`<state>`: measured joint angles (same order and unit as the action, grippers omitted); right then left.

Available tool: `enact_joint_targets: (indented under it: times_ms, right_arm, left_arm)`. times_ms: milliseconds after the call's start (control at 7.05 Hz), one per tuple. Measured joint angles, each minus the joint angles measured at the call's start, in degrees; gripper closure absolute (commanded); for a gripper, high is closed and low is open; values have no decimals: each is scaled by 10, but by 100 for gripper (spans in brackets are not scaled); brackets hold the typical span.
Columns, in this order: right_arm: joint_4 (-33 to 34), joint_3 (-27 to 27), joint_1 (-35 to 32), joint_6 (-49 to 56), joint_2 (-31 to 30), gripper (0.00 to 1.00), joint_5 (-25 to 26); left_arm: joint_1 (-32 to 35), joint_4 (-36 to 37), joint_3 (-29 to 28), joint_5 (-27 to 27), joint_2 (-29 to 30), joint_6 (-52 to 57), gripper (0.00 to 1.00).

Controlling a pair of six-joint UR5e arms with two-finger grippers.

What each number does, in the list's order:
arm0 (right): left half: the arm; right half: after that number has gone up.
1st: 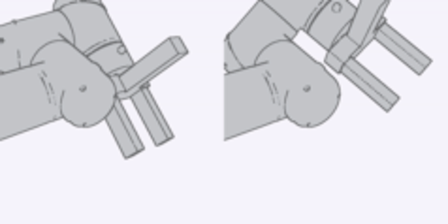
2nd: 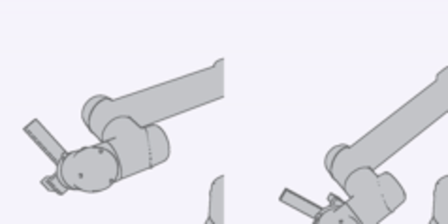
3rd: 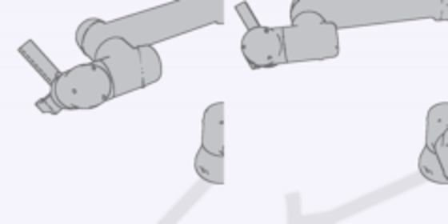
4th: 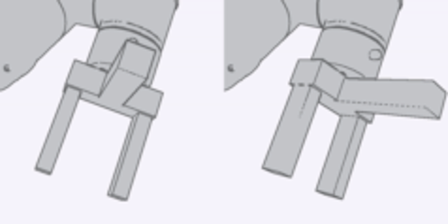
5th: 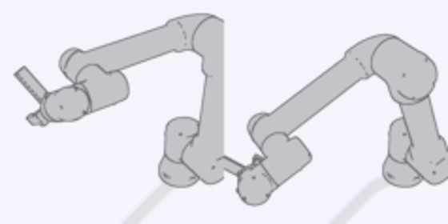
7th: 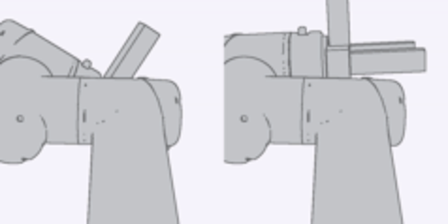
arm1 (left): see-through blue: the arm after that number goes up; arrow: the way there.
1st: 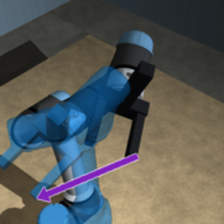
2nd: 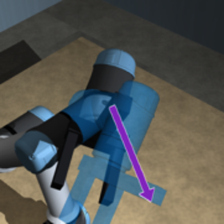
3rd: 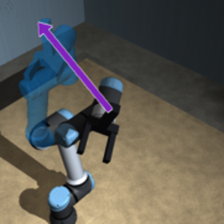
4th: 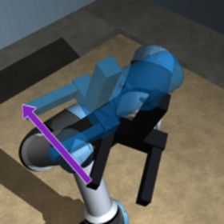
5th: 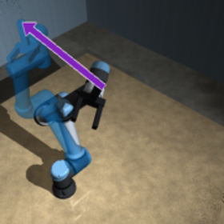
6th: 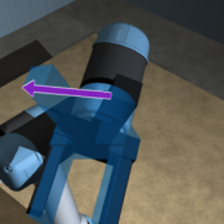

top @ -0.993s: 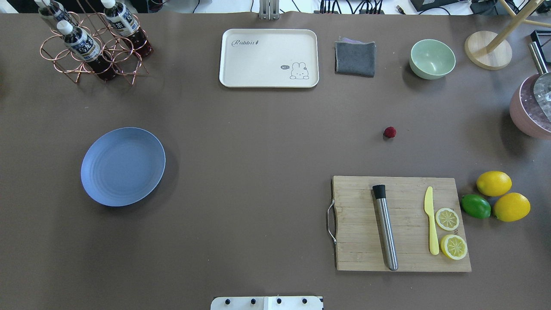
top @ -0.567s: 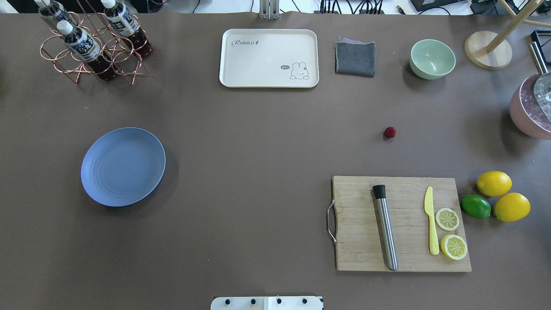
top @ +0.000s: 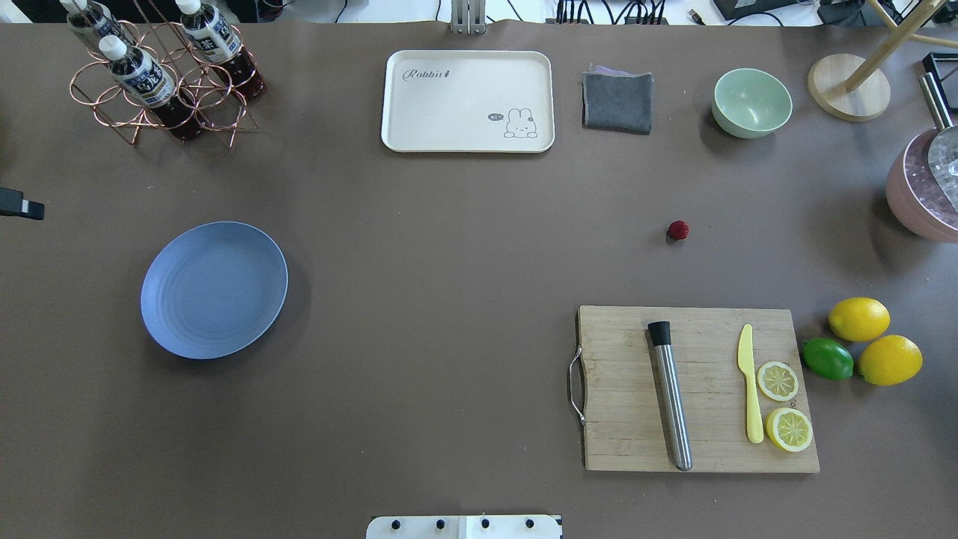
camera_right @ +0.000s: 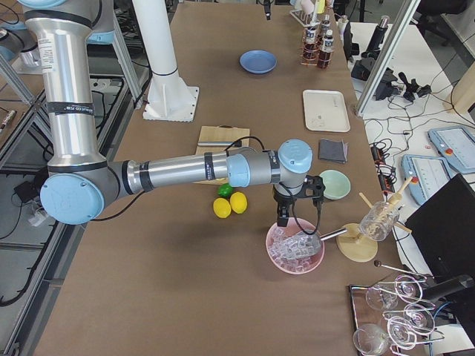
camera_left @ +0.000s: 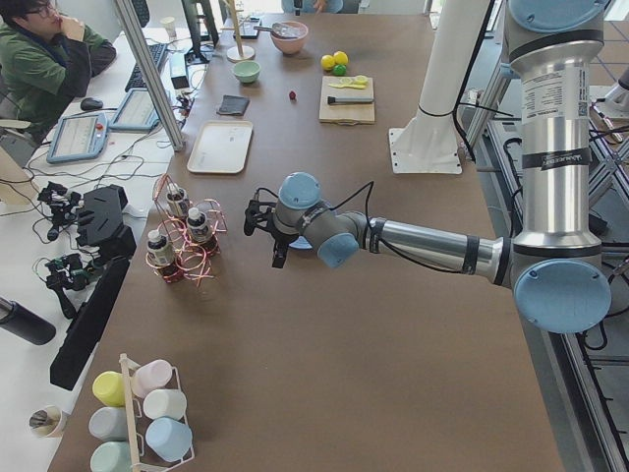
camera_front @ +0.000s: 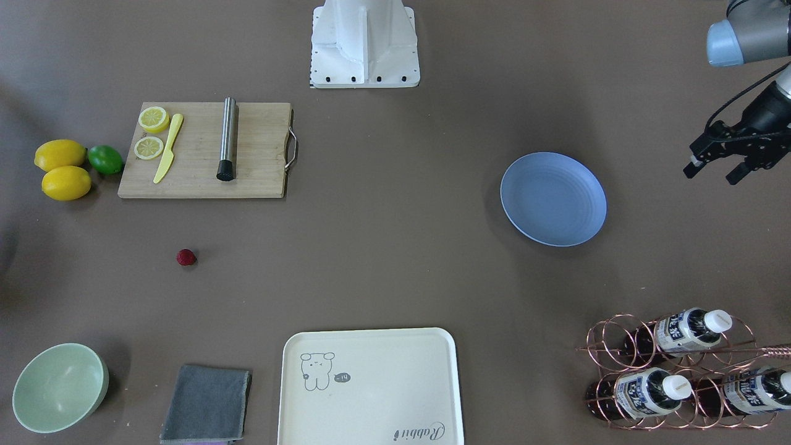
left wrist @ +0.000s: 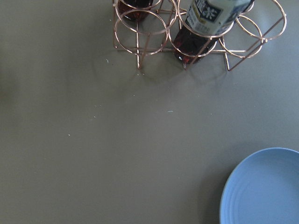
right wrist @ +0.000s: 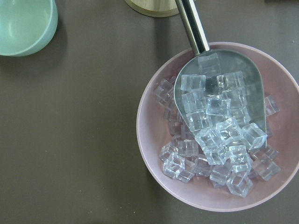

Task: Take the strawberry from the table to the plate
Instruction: 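Push the blue plate toward the table center with the left gripper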

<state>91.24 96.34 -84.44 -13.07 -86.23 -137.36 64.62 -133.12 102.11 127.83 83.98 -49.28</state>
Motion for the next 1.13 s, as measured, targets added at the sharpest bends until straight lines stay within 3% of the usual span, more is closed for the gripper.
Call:
enact_joint_targets:
  times_ms: [567,851,993,1135]
  right_arm:
    - [-13,-2,12,0,1,0,1]
    - [-81,-15,14,0,-15,0,1]
    - [-99,-20,16,0,-18,0,1]
    - [-106,-22,18,0,-18,0,1]
  left_arm:
    - [-156,-50,-36,-122,37,-101,2]
    - [-185,-94,-72,-145,42,-112,6]
    - [-191,-127,-101,-147,46,-113,37]
    - [-194,-151,-120,-148,52,-114,99]
